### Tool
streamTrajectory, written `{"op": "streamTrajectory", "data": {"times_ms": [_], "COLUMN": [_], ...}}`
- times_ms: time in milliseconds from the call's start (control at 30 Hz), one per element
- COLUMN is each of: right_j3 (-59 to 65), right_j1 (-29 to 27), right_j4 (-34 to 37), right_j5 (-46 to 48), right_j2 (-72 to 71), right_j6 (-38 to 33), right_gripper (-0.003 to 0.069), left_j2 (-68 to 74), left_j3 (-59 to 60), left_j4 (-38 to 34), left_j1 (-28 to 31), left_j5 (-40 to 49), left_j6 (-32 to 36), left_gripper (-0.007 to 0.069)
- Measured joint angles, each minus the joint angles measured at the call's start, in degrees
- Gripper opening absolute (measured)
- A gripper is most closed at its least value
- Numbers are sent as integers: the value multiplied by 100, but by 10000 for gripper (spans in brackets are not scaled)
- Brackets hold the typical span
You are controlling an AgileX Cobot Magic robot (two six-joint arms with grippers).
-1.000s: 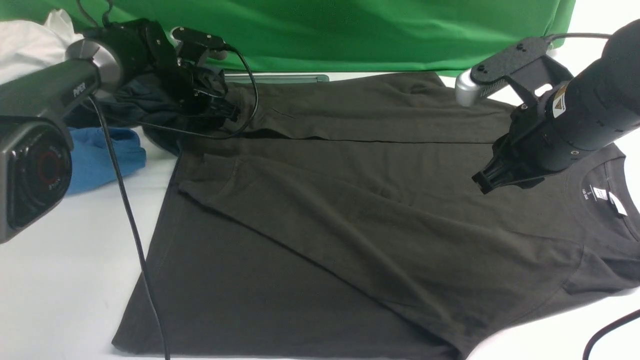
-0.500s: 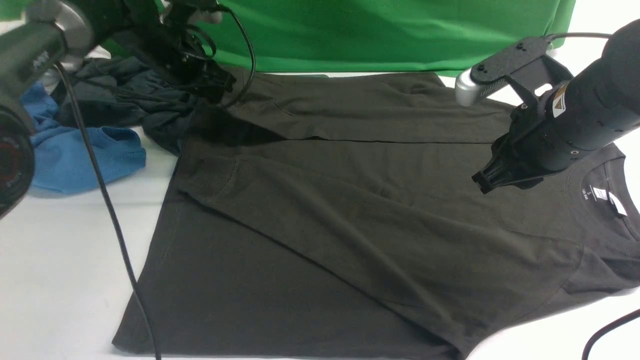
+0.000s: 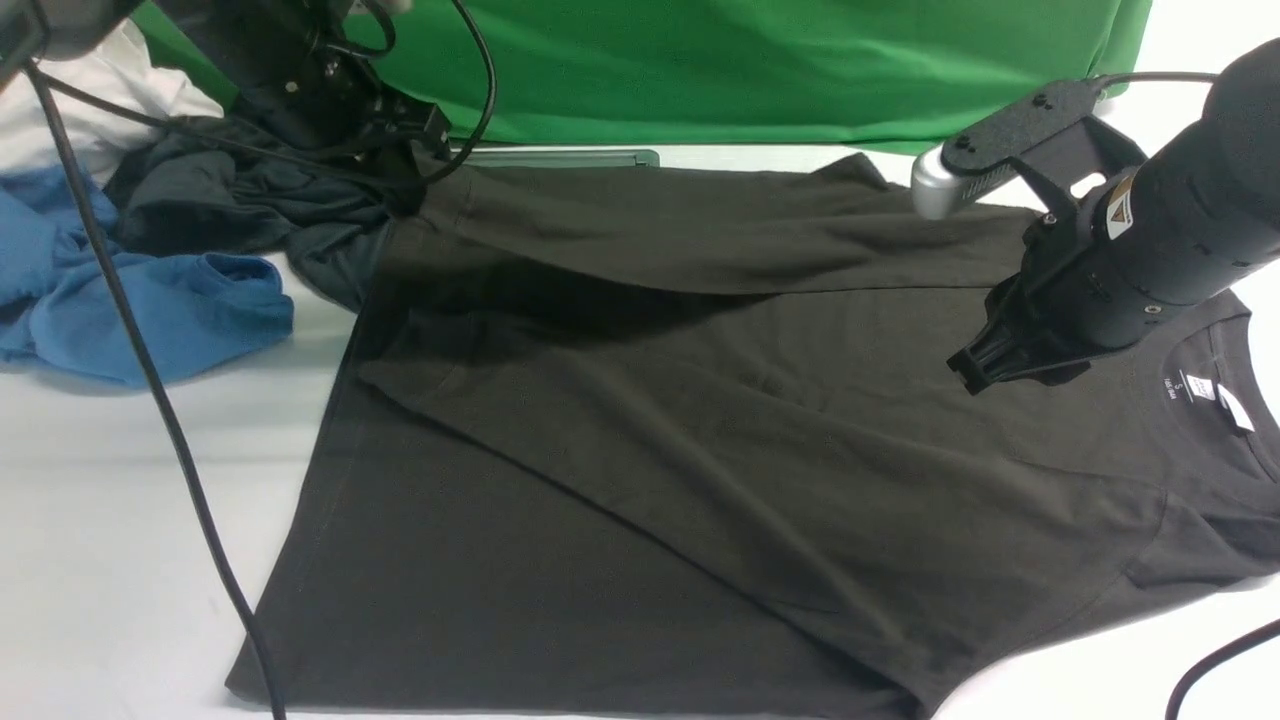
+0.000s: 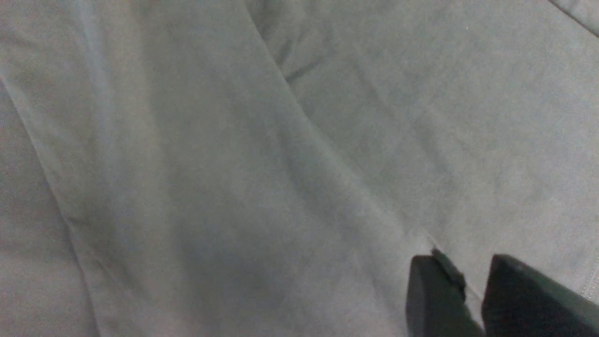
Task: Fold a long-sleeved shirt on a white desktop.
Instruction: 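Fold the left side of the dark shirt inward over its body with the left gripper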
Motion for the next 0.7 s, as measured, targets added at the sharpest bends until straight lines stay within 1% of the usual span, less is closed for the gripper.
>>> {"op": "streamTrajectory", "data": {"times_ms": [133, 233, 367, 467, 500, 533, 700], "right_j3": [0, 0, 0, 0, 0, 0, 0], "right_j1": [0, 0, 0, 0, 0, 0, 0], "right_j4": [0, 0, 0, 0, 0, 0, 0], "right_j5": [51, 51, 39, 28, 28, 28, -2], "right_j2": [0, 0, 0, 0, 0, 0, 0], "right_j6": [0, 0, 0, 0, 0, 0, 0], "right_gripper": [197, 199, 202, 207, 209, 209, 211], "left_j2": [-37, -51, -76, -48, -26, -18, 38], "left_j3": [0, 84, 505, 822, 895, 915, 968], "left_j4": [298, 347, 473, 668, 687, 698, 816], "left_j1": [0, 0, 0, 13, 19, 25, 50], "left_j5": [12, 9, -1, -311, -421, -435, -509], "left_j6": [-246, -272, -278, -278, -278, -278, -278], "left_gripper": [50, 50, 57, 82, 107, 111, 298]}}
